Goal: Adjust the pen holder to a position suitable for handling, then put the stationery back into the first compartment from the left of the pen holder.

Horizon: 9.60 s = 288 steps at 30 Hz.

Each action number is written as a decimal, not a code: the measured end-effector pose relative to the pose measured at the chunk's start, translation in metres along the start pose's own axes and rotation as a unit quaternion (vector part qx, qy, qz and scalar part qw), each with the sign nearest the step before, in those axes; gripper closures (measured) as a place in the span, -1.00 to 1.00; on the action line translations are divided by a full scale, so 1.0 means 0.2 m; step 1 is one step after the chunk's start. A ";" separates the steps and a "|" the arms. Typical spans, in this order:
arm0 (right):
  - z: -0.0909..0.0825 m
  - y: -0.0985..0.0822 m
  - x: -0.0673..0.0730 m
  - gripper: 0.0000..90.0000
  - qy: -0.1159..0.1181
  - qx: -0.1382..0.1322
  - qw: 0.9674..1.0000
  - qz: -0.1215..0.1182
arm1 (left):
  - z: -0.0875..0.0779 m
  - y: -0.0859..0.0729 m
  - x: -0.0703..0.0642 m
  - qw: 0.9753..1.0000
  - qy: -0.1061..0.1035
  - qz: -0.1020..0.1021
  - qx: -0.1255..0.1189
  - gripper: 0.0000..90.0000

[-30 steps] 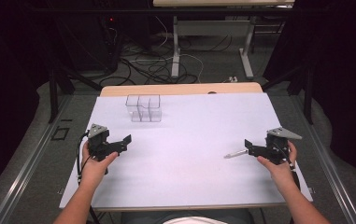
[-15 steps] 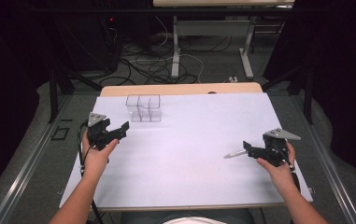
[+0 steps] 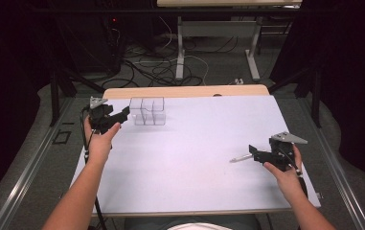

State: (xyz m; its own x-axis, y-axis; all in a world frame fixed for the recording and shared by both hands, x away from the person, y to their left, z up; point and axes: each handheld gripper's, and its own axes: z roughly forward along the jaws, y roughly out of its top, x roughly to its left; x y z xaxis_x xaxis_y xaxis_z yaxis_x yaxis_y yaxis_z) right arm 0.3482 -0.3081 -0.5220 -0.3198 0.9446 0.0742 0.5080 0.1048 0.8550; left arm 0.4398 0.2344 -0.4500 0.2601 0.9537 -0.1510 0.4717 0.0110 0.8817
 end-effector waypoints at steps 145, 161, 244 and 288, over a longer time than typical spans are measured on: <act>0.04 -0.02 0.01 -0.68 0.027 0.015 0.999 0.012 | 0.68 0.06 -0.54 0.981 -0.047 0.051 0.182 1.00; 0.04 -0.02 0.01 -0.68 0.027 0.017 0.999 0.020 | 0.73 0.08 -0.57 0.981 -0.059 0.034 0.183 0.98; 0.06 -0.03 0.05 -0.68 0.033 0.037 0.999 -0.005 | -0.23 -0.37 -0.20 0.996 -0.066 0.037 0.050 -1.00; 0.09 0.03 0.23 -0.10 0.055 0.137 0.932 -0.332 | -0.22 -0.43 -0.08 0.998 -0.031 0.024 0.057 -1.00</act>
State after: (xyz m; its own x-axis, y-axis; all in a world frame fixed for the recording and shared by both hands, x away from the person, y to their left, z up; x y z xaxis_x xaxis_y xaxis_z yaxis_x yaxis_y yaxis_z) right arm 0.3508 -0.2581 -0.5220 -0.7088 0.6072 -0.3591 0.3489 0.7442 0.5696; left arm 0.3574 0.2309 -0.5028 0.3356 0.9315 -0.1406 0.5494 -0.0723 0.8324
